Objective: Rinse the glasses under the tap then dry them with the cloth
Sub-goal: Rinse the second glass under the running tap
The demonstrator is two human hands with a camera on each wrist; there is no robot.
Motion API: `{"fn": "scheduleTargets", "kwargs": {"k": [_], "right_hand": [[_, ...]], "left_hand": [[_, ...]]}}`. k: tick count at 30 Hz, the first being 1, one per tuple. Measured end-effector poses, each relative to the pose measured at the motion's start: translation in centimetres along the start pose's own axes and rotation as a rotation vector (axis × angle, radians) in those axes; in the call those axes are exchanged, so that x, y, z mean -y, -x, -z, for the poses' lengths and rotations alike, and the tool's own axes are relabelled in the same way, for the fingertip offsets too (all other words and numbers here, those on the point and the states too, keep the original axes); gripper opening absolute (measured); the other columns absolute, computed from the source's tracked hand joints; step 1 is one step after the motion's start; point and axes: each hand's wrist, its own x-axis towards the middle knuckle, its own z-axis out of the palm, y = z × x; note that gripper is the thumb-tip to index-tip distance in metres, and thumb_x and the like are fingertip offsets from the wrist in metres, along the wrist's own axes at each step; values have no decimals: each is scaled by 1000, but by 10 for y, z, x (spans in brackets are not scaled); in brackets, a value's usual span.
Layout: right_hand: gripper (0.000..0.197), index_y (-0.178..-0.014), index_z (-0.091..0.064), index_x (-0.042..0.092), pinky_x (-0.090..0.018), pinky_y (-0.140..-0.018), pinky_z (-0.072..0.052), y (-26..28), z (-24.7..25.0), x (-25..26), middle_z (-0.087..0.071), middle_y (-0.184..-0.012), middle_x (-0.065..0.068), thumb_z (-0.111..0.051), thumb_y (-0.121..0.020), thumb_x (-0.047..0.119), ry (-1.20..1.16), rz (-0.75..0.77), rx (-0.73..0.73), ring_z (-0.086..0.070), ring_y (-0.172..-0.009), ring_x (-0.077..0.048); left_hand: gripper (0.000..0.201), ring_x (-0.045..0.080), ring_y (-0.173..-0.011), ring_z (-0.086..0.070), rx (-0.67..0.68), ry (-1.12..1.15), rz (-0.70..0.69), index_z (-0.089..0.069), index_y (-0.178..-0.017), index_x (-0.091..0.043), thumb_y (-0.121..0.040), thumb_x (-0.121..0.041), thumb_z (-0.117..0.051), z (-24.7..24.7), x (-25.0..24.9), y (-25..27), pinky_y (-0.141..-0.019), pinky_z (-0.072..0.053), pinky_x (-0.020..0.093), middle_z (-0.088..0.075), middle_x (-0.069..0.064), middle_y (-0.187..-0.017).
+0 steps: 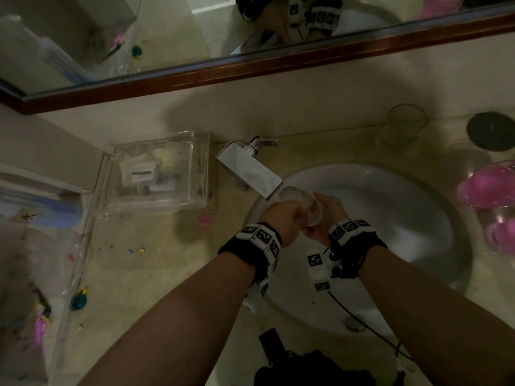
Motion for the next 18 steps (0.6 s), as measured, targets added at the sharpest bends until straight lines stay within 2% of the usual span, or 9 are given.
{"fn": "scheduleTargets", "kwargs": {"k": [3,6,8,9,11,13,14,16,18], "right_hand": [[25,-84,-56,12,-29,-59,-39,3,2,-3,-57,-81,-8,-41,-96,27,-11,-9,17,-52,-68,-22],[34,-82,-56,12,-28,-57,-36,-5,4,-3,-59,-73,-5,-41,-98,38,-2,-14,10,-49,-63,-19],[43,-78,-56,10,-29,-61,-39,0,2,1,-64,-62,-6,-37,-100,42,34,-8,0,-49,-64,-19],[44,-78,-55,10,-30,-69,-41,1,1,3,-64,-64,-8,-37,-100,43,39,-3,-20,-51,-68,-20],[41,-93,-60,9,-36,-85,-42,2,1,4,-66,-90,-14,-40,-98,44,56,6,4,-55,-81,-25],[43,-122,-57,5,-43,-90,-45,6,1,4,-59,-122,-19,-46,-95,37,36,28,32,-57,-99,-32],[47,-131,-51,4,-44,-90,-48,7,0,5,-55,-130,-21,-48,-94,32,42,38,22,-57,-104,-33],[49,-137,-45,0,-41,-87,-49,9,-2,6,-51,-133,-25,-46,-95,25,24,38,34,-59,-99,-30],[54,-138,-39,-7,-38,-88,-46,7,-6,10,-45,-133,-33,-42,-99,30,39,73,24,-56,-84,-24]], "left_hand": [[19,19,-100,-61,-126,22,25,-69,-106,-16,-95,-25,-57,2,2,1,-76,-37,21,-69,3,-107],[18,18,-95,-61,-150,101,39,-68,-106,-16,-95,-27,-58,0,1,2,-69,-33,18,-68,3,-105],[20,18,-97,-60,-106,150,36,-65,-113,-14,-97,-22,-55,-1,1,1,-71,-33,14,-66,4,-111],[22,20,-102,-60,-76,160,22,-66,-115,-13,-98,-20,-54,0,0,0,-76,-35,15,-66,5,-115],[22,21,-107,-60,-61,154,9,-69,-113,-13,-97,-18,-55,3,-3,0,-83,-40,19,-66,4,-116],[20,20,-102,-61,-107,198,43,-71,-107,-13,-95,-19,-58,3,-4,-1,-82,-43,22,-68,4,-110],[18,21,-100,-62,-136,225,56,-71,-105,-13,-94,-20,-59,2,-3,-2,-77,-42,21,-68,4,-108],[16,20,-97,-62,-182,246,62,-68,-104,-11,-94,-22,-60,0,-1,-2,-70,-37,17,-68,5,-106],[20,19,-98,-61,-187,246,52,-64,-108,-9,-94,-23,-60,-2,-1,1,-70,-36,17,-67,7,-109]]}}
